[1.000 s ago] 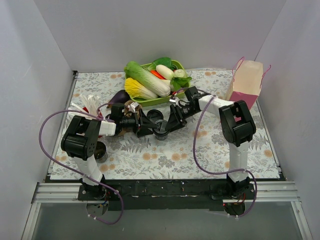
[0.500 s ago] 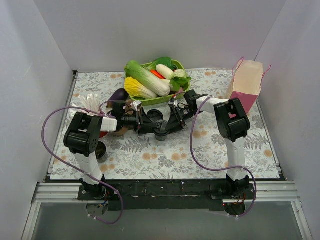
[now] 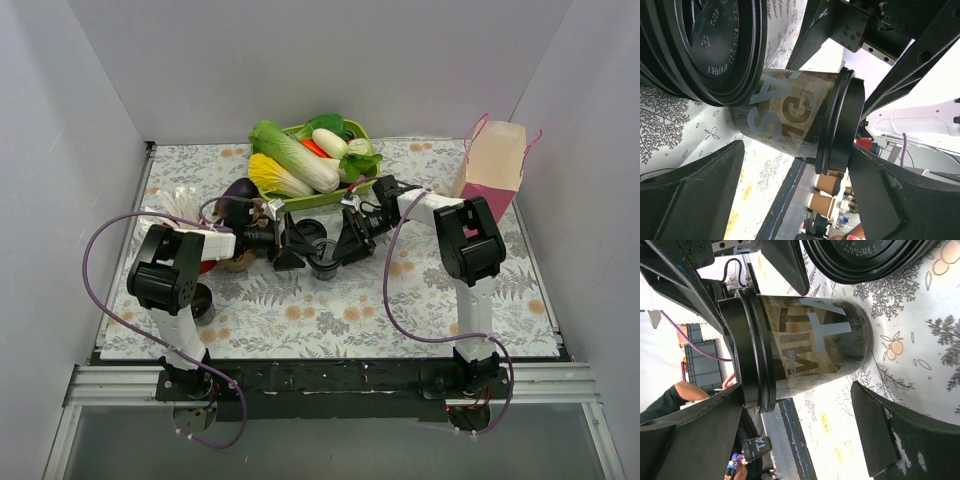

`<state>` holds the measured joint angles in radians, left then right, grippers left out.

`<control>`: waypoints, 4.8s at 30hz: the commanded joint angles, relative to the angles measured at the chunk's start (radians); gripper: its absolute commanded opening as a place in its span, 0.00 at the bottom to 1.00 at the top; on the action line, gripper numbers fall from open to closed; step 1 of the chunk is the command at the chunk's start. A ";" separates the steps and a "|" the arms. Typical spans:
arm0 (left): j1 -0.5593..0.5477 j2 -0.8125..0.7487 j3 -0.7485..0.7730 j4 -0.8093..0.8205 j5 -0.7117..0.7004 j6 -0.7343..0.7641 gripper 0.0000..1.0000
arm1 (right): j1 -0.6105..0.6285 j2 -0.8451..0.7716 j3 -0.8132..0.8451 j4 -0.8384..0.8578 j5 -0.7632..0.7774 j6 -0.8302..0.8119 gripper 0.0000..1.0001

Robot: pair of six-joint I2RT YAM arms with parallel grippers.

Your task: Pack the takeout coffee

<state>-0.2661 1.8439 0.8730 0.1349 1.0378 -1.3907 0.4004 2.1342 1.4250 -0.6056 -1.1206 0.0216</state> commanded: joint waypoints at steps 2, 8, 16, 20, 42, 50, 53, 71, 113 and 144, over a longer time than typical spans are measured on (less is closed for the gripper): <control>0.002 -0.067 0.032 0.005 -0.030 0.009 0.82 | -0.029 -0.051 0.014 0.058 0.050 -0.032 0.95; 0.002 -0.078 0.066 0.140 0.100 -0.097 0.83 | -0.037 -0.112 -0.011 0.047 0.050 -0.038 0.97; 0.001 -0.117 0.070 0.109 0.120 -0.093 0.84 | -0.069 -0.206 -0.021 -0.012 0.116 -0.101 0.98; 0.001 -0.158 0.113 -0.105 0.096 0.069 0.83 | -0.071 -0.314 0.002 -0.100 0.197 -0.236 0.98; 0.073 -0.426 0.687 -0.501 -0.209 0.343 0.83 | 0.621 -0.484 -0.029 -0.220 0.886 -1.227 0.01; 0.108 -0.595 0.626 -0.560 -0.217 0.355 0.89 | 0.715 -0.261 0.019 -0.183 1.102 -1.263 0.01; 0.110 -0.627 0.618 -0.592 -0.229 0.407 0.91 | 0.713 -0.232 -0.017 -0.126 1.199 -1.279 0.01; 0.148 -0.640 0.538 -0.598 -0.216 0.392 0.92 | 0.566 -0.111 0.006 -0.003 1.320 -1.258 0.01; 0.105 -0.049 0.897 -1.344 -0.708 1.162 0.74 | 0.046 -0.787 -0.069 0.072 0.630 -0.181 0.69; 0.097 0.136 0.825 -1.238 -0.783 1.165 0.51 | -0.034 -0.740 -0.097 0.109 0.591 -0.144 0.67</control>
<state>-0.1661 1.9919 1.7035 -1.1183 0.2798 -0.2340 0.3729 1.3937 1.3106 -0.5411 -0.5056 -0.1329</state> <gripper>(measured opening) 0.519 0.673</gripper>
